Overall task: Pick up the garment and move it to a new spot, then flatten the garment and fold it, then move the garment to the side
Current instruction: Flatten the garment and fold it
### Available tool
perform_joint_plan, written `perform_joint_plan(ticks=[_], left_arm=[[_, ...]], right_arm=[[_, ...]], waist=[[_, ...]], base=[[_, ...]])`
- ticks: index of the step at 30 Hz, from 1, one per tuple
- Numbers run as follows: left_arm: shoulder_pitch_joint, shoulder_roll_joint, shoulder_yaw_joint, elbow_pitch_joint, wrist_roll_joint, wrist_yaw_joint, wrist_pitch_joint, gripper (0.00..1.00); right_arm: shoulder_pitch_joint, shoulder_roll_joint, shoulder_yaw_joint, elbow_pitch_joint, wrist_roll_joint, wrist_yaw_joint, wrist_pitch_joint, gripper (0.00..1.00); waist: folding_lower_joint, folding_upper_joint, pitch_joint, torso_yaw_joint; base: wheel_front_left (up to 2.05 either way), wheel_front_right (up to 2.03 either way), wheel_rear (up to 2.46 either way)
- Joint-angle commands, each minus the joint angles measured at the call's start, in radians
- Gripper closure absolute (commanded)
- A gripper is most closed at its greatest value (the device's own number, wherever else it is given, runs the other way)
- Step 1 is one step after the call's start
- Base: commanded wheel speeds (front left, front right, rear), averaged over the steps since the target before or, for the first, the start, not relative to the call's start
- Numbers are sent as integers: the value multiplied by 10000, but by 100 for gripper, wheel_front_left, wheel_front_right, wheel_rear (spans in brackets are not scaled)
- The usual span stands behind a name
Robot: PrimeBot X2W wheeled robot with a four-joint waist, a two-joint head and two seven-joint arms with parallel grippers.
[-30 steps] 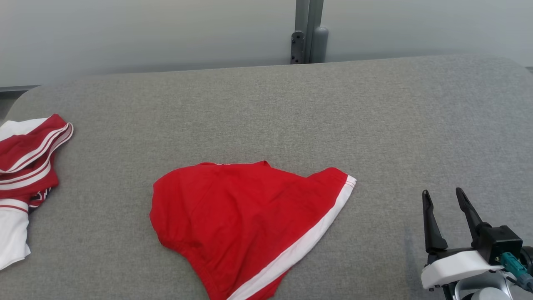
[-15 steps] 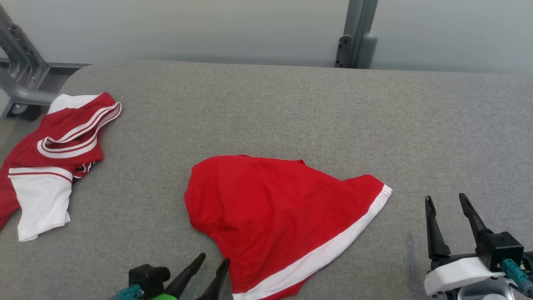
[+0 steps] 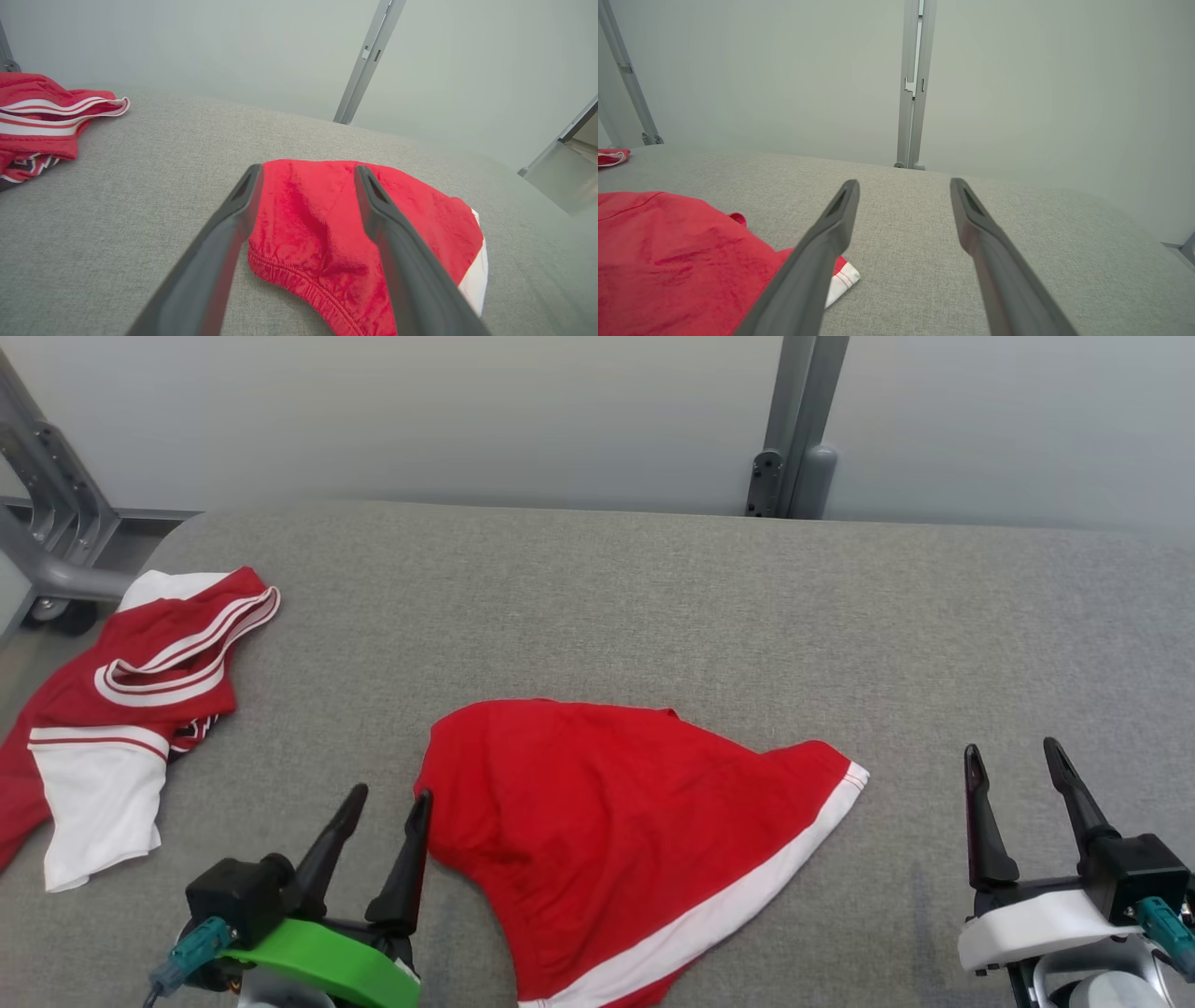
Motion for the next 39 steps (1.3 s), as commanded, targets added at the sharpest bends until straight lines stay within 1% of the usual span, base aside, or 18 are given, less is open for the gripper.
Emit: perform_joint_plan(ticks=[1, 5, 9, 15, 21, 31, 39], left_arm=[[98, -117, 264, -120, 271, 120, -27, 0], [219, -475, 1045, -230, 980, 236, -31, 0], [289, -900, 1627, 96, 1555, 34, -25, 0], [469, -1614, 2539, 634, 2266, -414, -23, 0], [809, -2109, 3123, 1119, 2927, -913, -24, 0], [900, -2549, 3831, 1388, 3565, -1345, -23, 0], [882, -2660, 4077, 1654, 3906, -1458, -24, 0]], right_arm=[[-170, -24, 21, -51, -56, -12, -2, 0], [-375, -27, 4, -119, -109, -14, -2, 0], [-480, -26, -153, -56, -141, -12, -2, 0], [-472, -23, -297, 224, -262, -12, -2, 0], [-302, -24, -286, 468, -244, -12, -2, 0], [-283, -24, -203, 648, -111, -12, -2, 0], [-260, -24, -99, 837, -78, -12, -2, 0]], waist=[[0, 0, -23, -186], [0, 0, 67, -456], [0, 0, 102, -616], [0, 0, 91, -707], [0, 0, -108, -738], [0, 0, -217, -803], [0, 0, -265, -808]], base=[[0, 0, 0], [0, 0, 0], [0, 0, 0], [0, 0, 0], [0, 0, 0], [0, 0, 0], [0, 0, 0]])
